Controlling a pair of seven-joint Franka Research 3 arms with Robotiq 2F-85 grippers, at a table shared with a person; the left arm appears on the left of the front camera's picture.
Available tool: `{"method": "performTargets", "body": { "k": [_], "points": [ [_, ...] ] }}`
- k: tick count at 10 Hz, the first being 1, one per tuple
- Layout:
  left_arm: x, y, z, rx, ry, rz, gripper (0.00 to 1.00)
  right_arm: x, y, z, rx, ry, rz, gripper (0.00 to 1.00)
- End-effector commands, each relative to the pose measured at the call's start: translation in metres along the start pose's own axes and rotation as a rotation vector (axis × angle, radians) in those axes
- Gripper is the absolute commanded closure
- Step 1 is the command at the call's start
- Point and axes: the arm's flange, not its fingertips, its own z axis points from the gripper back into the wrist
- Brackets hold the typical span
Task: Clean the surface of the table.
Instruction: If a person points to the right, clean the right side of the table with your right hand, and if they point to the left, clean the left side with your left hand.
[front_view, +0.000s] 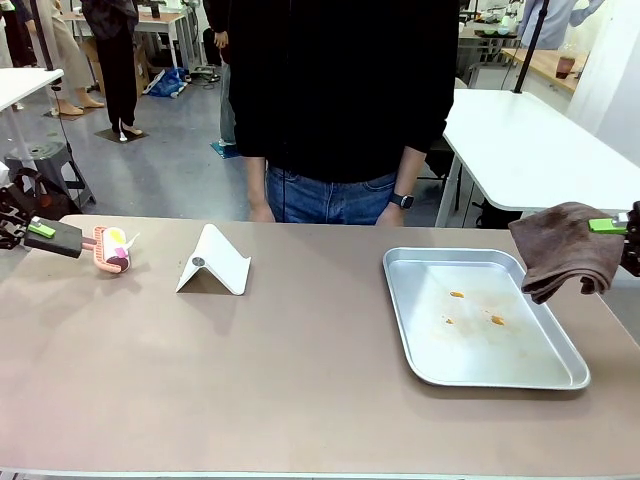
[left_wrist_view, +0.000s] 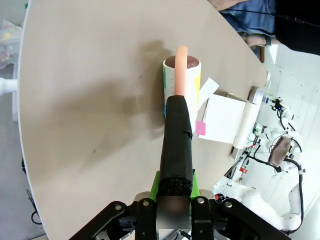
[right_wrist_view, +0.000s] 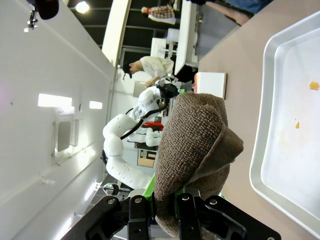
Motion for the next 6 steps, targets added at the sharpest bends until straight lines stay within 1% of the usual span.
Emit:
{"method": "performTargets", "body": {
  "k": [1, 3, 5, 6],
  "points": [
    [-0.015, -0.006, -0.005, 0.007, 0.017, 0.005, 0.96, -0.002, 0.005, 0.0, -0.001, 0.006, -0.008, 1.0],
    [-0.024, -0.02, 0.012, -0.061, 0.002, -0.036, 0.96, -0.002, 0.005, 0.0, -0.001, 0.006, -0.008, 1.0],
    [-0.05, -0.042, 0.043, -0.162, 0.005, -0.094, 0.96, -0.002, 0.005, 0.0, -0.001, 0.006, -0.008, 1.0],
    [-0.067, -0.05, 0.058, -0.166, -0.013, -0.093, 0.96, -0.002, 0.005, 0.0, -0.001, 0.006, -0.008, 1.0]
  ]
}}
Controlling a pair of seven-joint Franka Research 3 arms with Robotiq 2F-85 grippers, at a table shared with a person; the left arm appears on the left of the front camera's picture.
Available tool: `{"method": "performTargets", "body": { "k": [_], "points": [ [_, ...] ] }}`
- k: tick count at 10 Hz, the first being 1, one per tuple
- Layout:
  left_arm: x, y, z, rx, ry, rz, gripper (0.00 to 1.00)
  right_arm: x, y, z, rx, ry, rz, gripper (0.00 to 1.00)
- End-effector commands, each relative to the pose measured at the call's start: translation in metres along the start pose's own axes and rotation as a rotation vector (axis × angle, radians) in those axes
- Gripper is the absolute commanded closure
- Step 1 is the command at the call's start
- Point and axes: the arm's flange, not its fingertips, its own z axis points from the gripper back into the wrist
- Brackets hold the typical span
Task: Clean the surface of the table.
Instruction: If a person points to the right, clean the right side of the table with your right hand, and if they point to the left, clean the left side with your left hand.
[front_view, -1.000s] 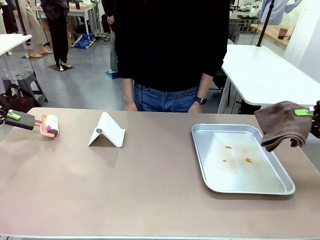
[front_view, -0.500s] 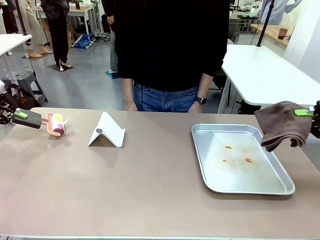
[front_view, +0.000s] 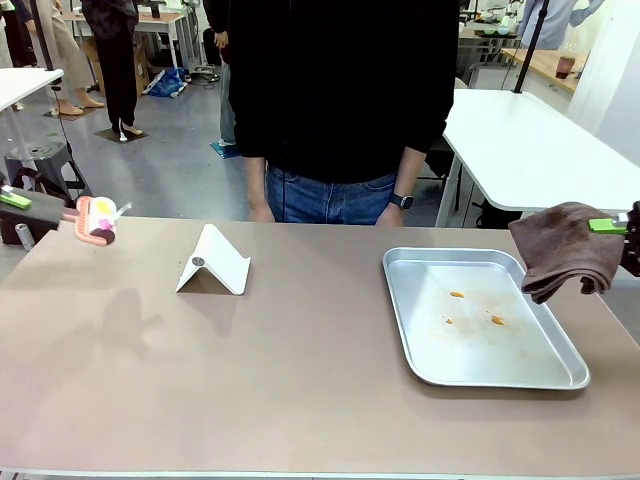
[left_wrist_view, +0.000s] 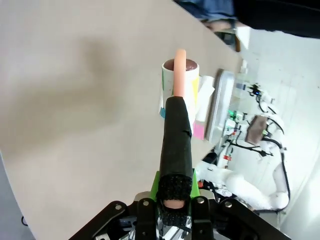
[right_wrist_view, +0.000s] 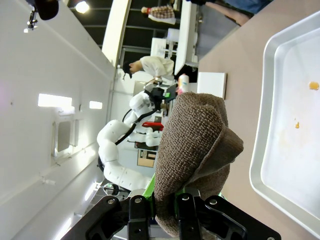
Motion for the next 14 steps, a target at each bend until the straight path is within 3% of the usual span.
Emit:
{"method": "performTargets", "body": {
  "k": [1, 3, 4, 6, 11, 12, 14],
  "points": [
    [-0.045, -0.016, 0.022, -0.031, -0.03, -0.015, 0.96, -0.002, 0.005, 0.0, -0.001, 0.006, -0.008, 1.0],
    [-0.082, -0.019, 0.037, -0.076, 0.01, -0.033, 0.96, -0.002, 0.005, 0.0, -0.001, 0.006, -0.008, 1.0],
    [-0.103, -0.017, 0.045, -0.105, 0.083, -0.049, 0.96, -0.002, 0.005, 0.0, -0.001, 0.006, -0.008, 1.0],
    [-0.14, -0.013, 0.064, -0.12, 0.076, -0.115, 0.96, -0.002, 0.005, 0.0, -0.001, 0.006, -0.008, 1.0],
    [-0.148, 0.007, 0.084, -0.228, 0.072, -0.11, 0.96, -0.002, 0.005, 0.0, -0.001, 0.006, -0.008, 1.0],
    [-0.151, 0.0, 0.079, -0.165, 0.06, -0.099, 0.96, -0.002, 0.005, 0.0, -0.001, 0.006, -0.008, 1.0],
    [-0.151, 0.0, 0.079, -0.165, 0.06, -0.099, 0.96, -0.002, 0.005, 0.0, -0.001, 0.006, -0.008, 1.0]
  ]
}}
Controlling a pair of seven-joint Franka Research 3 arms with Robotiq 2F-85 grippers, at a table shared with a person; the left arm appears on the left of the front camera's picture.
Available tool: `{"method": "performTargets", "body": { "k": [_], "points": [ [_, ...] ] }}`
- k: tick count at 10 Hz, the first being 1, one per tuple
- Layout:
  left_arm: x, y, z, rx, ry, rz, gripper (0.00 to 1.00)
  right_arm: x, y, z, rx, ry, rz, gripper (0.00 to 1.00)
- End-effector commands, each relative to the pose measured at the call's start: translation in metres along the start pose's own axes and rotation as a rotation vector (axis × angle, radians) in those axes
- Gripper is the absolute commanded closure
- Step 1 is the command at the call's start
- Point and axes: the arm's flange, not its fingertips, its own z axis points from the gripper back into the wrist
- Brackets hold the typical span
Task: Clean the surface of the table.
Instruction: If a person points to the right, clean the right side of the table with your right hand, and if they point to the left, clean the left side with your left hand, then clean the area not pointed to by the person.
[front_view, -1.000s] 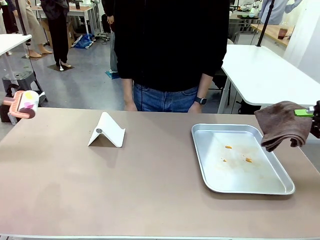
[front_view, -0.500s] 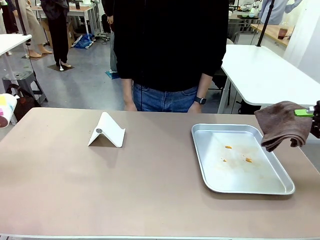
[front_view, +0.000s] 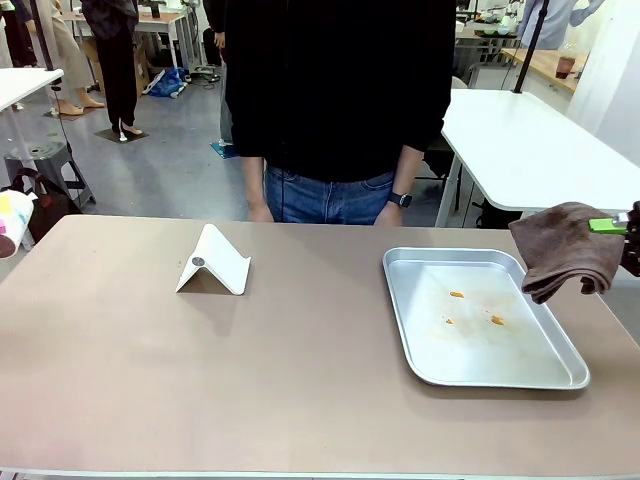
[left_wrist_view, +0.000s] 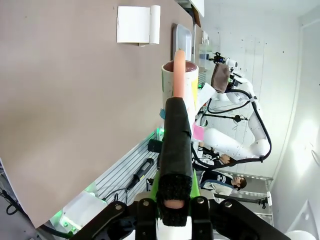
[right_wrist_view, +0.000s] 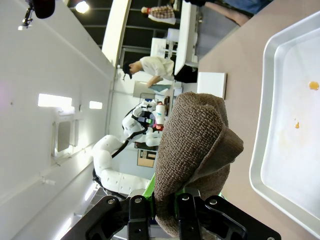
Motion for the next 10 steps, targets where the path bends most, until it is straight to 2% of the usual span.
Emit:
{"method": "performTargets", "body": {
  "k": [1, 10],
  "points": [
    [-0.0023, -0.0064, 0.0001, 0.009, -0.002, -0.007, 0.96, -0.0021, 0.0051, 0.0001, -0.001, 0.006, -0.008, 1.0],
    [-0.0023, -0.0064, 0.0001, 0.009, -0.002, -0.007, 0.96, -0.0021, 0.0051, 0.0001, -0.001, 0.006, -0.008, 1.0]
  ]
}}
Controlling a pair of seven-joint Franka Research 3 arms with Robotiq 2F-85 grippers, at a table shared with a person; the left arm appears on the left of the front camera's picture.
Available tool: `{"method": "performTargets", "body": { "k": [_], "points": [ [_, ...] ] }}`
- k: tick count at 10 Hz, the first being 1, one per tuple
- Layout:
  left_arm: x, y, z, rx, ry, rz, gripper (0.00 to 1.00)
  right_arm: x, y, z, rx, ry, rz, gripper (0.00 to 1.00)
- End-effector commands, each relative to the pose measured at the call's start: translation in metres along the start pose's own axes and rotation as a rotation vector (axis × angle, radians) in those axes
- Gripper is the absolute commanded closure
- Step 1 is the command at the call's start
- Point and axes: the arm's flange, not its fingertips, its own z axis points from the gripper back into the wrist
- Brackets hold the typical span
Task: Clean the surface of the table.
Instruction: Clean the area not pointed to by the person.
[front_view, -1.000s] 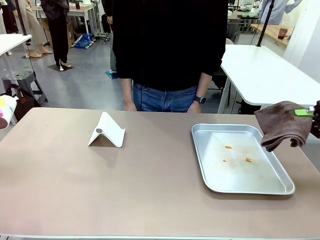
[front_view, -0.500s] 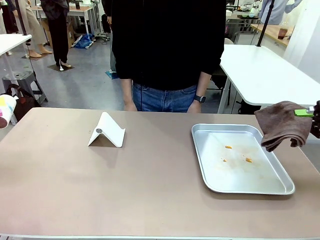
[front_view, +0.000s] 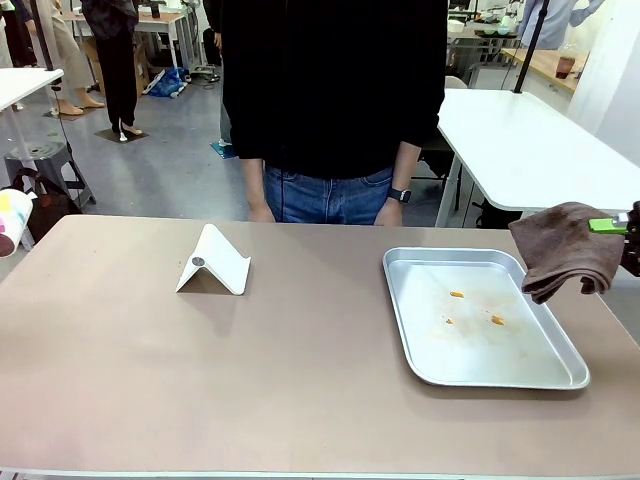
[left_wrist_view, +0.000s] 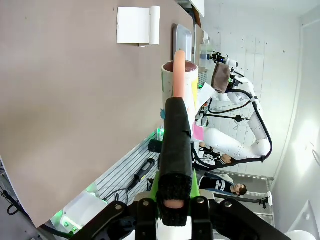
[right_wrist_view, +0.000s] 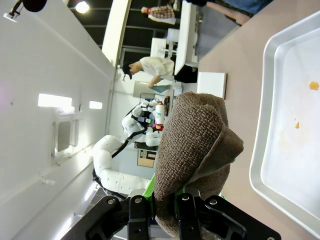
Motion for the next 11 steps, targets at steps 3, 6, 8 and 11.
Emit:
{"method": "performTargets", "body": {
  "k": [3, 6, 8, 11],
  "points": [
    [-0.003, -0.004, -0.001, 0.005, -0.001, -0.003, 0.96, -0.002, 0.005, 0.0, -0.001, 0.006, -0.008, 1.0],
    [0.009, -0.017, -0.015, -0.011, 0.035, -0.035, 0.78, 0.002, 0.008, -0.018, -0.058, 0.005, 0.023, 0.88],
    [0.027, -0.046, -0.056, -0.007, 0.118, -0.02, 0.78, 0.016, 0.014, -0.062, -0.157, 0.016, 0.055, 0.88],
    [0.042, -0.086, -0.113, 0.068, 0.197, -0.058, 0.78, 0.028, 0.02, -0.15, -0.209, 0.154, 0.05, 0.88]
  ]
}}
